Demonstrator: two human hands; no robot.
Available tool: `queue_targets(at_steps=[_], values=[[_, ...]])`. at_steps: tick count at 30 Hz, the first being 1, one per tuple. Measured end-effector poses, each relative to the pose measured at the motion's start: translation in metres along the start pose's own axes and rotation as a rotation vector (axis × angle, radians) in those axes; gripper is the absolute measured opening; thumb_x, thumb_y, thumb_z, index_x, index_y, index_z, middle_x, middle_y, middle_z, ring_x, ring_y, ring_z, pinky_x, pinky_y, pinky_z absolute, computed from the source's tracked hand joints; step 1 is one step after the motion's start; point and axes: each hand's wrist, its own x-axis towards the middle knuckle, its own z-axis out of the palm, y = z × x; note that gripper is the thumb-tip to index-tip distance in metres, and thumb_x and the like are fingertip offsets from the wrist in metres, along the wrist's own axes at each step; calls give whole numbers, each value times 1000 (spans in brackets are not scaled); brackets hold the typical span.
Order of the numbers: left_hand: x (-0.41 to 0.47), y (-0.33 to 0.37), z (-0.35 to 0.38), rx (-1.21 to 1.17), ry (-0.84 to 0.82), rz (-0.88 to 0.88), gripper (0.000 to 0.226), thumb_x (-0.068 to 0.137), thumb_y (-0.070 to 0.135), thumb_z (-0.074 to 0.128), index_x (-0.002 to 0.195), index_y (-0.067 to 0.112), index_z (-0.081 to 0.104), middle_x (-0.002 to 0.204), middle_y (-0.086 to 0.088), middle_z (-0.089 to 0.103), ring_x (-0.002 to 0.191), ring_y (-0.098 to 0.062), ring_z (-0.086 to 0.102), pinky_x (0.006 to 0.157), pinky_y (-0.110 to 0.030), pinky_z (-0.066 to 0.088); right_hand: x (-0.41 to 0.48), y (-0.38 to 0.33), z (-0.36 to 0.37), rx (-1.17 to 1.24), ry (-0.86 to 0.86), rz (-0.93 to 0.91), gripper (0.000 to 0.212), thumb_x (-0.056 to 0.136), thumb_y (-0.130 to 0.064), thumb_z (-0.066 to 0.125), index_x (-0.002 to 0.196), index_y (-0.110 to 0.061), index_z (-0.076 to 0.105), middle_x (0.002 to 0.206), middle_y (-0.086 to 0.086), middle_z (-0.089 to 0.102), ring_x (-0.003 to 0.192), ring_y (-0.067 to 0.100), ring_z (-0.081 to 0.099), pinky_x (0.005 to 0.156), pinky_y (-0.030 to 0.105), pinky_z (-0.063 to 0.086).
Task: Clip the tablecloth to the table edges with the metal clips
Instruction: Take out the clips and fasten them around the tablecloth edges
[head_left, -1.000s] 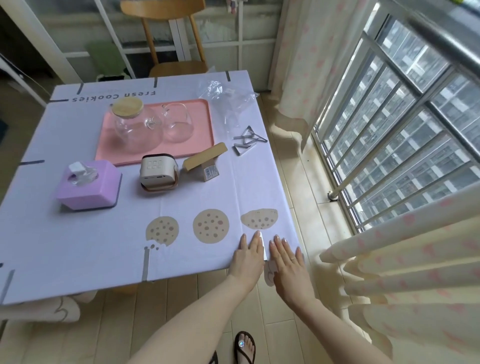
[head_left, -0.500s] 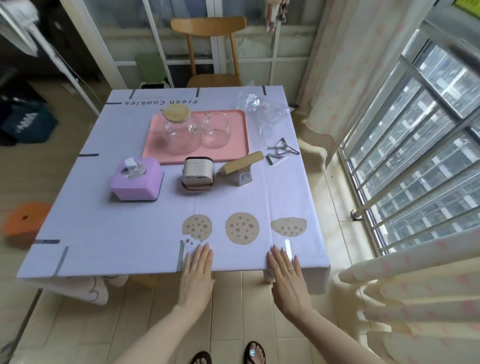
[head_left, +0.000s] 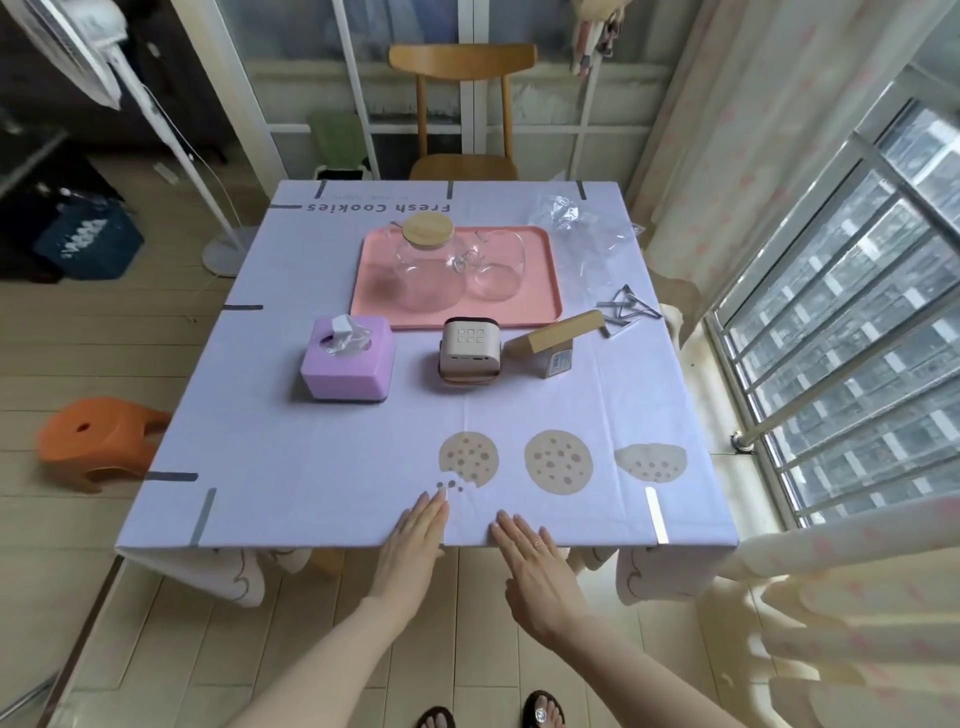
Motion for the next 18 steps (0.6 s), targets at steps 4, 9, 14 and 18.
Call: queue_targets(at_steps=[4, 9, 14, 18], values=[[5, -5, -2, 36, -10, 42, 83, 26, 22, 96, 104, 8, 71, 116, -3, 68, 102, -20, 67, 75, -31, 56, 14, -16, 3, -10, 17, -12, 74, 81, -5, 46, 149, -11, 18, 155, 1, 2, 145, 29, 14, 115, 44, 6], [8, -1, -6, 64, -32, 30, 79, 21, 22, 96, 95, 8, 74, 108, -4, 71, 93, -19, 70, 65, -28, 57, 20, -28, 3, -26, -21, 40, 72, 86, -6, 42, 150, -12, 10, 156, 2, -7, 146, 29, 5, 117, 44, 8], [6, -1, -15, -30, -33, 15, 76, 39, 19, 93, 110, 9, 69, 124, -2, 63, 108, -15, 64, 79, -24, 54, 23, -32, 11, -103, -47, 99, 86, 42, -17, 82, 125, -11, 60, 140, 8, 47, 119, 28, 57, 89, 45, 51], [-10, -24, -23, -153, -32, -9, 67, 95, 13, 46, 150, 14, 6, 156, 7, -5, 145, -10, -2, 115, -23, -1, 25, -40, 14, -162, -16, 103, 87, 24, -11, 81, 110, -11, 70, 121, 6, 65, 104, 25, 66, 86, 43, 52]])
